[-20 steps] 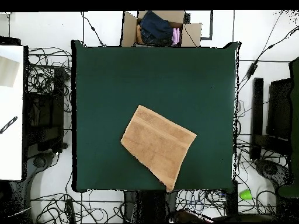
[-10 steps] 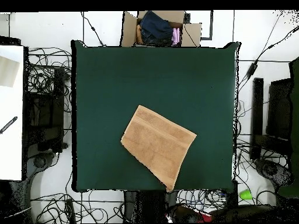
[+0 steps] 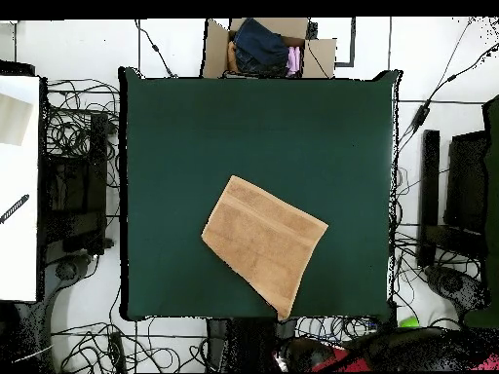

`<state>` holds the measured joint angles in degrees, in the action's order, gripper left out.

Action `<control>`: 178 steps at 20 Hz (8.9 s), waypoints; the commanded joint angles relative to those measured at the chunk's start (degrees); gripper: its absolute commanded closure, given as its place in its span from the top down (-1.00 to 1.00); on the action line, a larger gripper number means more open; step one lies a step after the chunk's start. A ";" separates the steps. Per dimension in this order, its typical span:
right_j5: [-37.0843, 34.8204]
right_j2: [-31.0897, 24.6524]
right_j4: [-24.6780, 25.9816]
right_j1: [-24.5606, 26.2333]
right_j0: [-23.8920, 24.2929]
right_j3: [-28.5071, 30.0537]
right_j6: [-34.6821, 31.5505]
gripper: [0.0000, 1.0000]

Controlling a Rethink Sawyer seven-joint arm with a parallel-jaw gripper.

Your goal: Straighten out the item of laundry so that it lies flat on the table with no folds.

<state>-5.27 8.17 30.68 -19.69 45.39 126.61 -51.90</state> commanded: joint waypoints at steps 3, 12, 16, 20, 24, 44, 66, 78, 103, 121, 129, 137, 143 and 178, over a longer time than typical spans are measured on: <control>-5.94 -7.09 -5.11 3.68 -2.71 -9.73 -10.45 1.00; -6.88 -7.98 -5.67 5.06 -3.12 -11.62 -10.03 1.00; -7.54 -8.20 -6.08 5.19 -3.66 -12.23 -9.84 1.00; -8.43 -8.31 -6.62 5.45 -4.13 -12.91 -9.75 1.00; -9.34 -8.26 -7.03 5.15 -4.80 -13.16 -9.98 1.00; -22.68 -7.82 -12.86 -2.84 -10.43 -12.71 -10.71 1.00; -26.99 -8.41 -15.39 -2.23 -13.08 -16.48 -10.04 1.00; -16.86 -15.45 -13.76 -1.60 -7.13 -13.72 -7.20 1.00; -11.85 -22.79 -9.72 -0.19 1.06 -11.44 -5.57 1.00; -11.03 -25.11 -6.83 -1.66 2.81 -9.89 -7.35 1.00; -15.06 -24.75 -9.70 -6.54 1.52 -7.36 -9.22 1.00; -17.71 -24.01 -10.91 -8.46 -0.27 -7.46 -9.78 1.00; -20.22 -23.53 -12.36 -10.47 -1.55 -7.32 -10.17 1.00; -35.18 -22.75 -21.26 -24.54 -4.41 -4.67 -8.44 1.00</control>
<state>-33.67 -10.93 13.83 -39.55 42.02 120.34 -51.90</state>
